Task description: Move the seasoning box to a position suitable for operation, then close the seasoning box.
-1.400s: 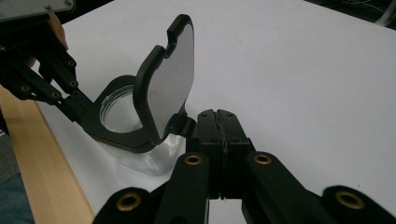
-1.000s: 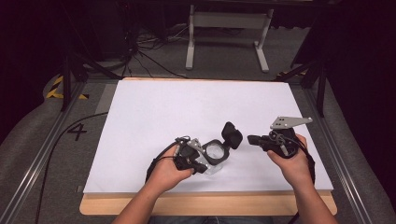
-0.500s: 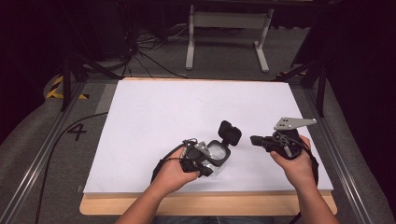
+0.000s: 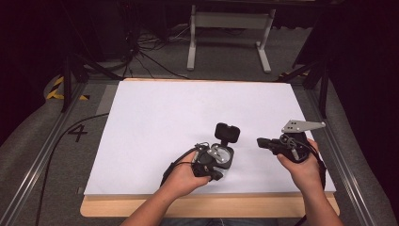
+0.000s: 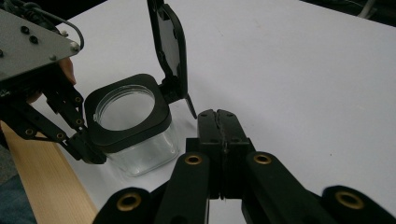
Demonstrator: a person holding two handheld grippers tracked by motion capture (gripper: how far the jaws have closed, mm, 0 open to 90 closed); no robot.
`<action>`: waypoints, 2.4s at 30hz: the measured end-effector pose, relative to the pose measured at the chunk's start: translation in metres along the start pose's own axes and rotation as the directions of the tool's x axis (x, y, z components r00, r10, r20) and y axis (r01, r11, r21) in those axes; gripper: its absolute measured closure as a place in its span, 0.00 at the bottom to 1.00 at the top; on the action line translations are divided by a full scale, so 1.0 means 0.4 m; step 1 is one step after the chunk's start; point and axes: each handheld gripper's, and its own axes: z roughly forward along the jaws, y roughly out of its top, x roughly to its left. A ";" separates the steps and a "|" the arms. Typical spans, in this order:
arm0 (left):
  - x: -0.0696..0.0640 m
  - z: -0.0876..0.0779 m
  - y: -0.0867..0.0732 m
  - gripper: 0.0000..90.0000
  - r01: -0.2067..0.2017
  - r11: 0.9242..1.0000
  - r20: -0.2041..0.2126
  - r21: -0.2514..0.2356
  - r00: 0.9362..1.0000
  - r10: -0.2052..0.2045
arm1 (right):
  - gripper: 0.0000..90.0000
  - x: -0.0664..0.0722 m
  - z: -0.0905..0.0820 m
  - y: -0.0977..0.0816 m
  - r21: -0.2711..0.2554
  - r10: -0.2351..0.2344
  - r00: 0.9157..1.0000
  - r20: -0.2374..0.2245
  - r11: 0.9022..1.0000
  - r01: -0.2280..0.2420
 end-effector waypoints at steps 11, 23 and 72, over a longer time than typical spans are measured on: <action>-0.012 0.025 0.021 1.00 -0.008 0.999 -0.023 -0.036 1.000 0.008 | 1.00 -0.004 -0.010 -0.011 0.000 0.010 1.000 0.014 1.000 -0.010; -0.027 0.025 0.016 1.00 -0.013 1.000 -0.003 -0.015 1.000 0.013 | 1.00 -0.005 -0.008 -0.011 -0.001 0.012 1.000 0.007 1.000 -0.012; 0.079 -0.234 -0.112 0.96 0.178 0.961 -0.095 -0.210 0.975 -0.202 | 1.00 0.042 0.250 -0.038 0.195 -0.080 0.996 -0.039 0.977 0.086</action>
